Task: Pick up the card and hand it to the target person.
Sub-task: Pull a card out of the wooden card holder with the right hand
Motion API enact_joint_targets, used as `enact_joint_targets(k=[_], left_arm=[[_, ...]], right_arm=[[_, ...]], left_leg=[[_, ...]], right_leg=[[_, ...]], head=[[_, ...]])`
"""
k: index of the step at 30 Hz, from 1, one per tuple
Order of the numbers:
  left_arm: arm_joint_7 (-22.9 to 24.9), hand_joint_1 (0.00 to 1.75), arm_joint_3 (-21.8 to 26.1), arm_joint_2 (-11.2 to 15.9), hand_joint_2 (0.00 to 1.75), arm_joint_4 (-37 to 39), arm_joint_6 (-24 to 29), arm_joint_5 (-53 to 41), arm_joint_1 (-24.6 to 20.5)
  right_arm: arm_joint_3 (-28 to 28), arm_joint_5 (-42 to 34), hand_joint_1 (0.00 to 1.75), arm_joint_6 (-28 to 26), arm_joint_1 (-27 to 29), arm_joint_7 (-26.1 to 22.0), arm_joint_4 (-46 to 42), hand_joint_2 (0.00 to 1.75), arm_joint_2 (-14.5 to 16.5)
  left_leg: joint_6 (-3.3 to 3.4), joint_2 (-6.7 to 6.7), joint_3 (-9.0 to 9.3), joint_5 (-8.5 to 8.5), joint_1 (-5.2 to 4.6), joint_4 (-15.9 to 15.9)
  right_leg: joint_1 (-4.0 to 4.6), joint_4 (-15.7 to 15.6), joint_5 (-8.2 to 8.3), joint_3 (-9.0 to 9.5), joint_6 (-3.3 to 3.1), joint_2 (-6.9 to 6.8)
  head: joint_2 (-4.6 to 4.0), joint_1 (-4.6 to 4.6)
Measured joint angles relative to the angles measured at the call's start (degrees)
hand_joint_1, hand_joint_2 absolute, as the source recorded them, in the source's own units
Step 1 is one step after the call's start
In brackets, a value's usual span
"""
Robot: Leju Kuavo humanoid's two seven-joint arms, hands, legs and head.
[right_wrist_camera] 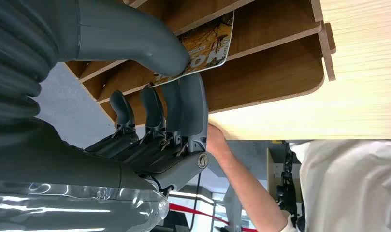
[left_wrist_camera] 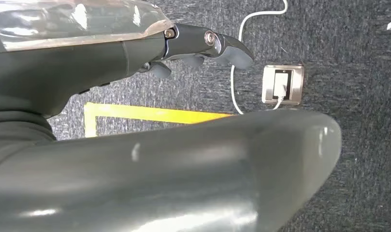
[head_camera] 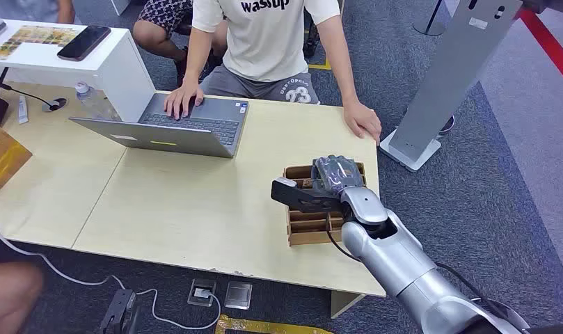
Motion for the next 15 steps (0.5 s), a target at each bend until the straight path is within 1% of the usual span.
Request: enact_joint_targets(k=[3,8,15], left_arm=[[0.00,0.00,0.00,0.00,0.00,-0.01,0.00,0.01,0.00],[-0.04,0.00,0.00,0.00,0.00,-0.01,-0.03,-0.01,0.01],[-0.75,0.00,-0.02,0.00,0.00,-0.01,-0.27,-0.62,0.00]], right_arm=[[0.01,0.00,1.41,0.00,0.02,-0.09,0.12,1.75,0.00],[0.01,-0.01,1.58,0.14,0.06,-0.26,0.34,1.75,0.00],[-0.04,-0.24,1.59,0.20,0.07,-0.31,0.38,1.75,0.00]], left_leg=[[0.00,0.00,0.01,0.00,0.00,0.00],[0.00,0.00,0.04,0.01,0.00,0.00],[-0.01,0.00,0.06,0.02,0.00,0.00]], right_leg=[[0.00,0.00,0.00,0.01,0.00,0.00],[0.00,0.00,0.00,0.03,0.00,0.00],[0.00,0.00,0.00,0.05,0.00,0.00]], head=[[0.00,0.01],[0.00,0.02],[0.00,0.02]])
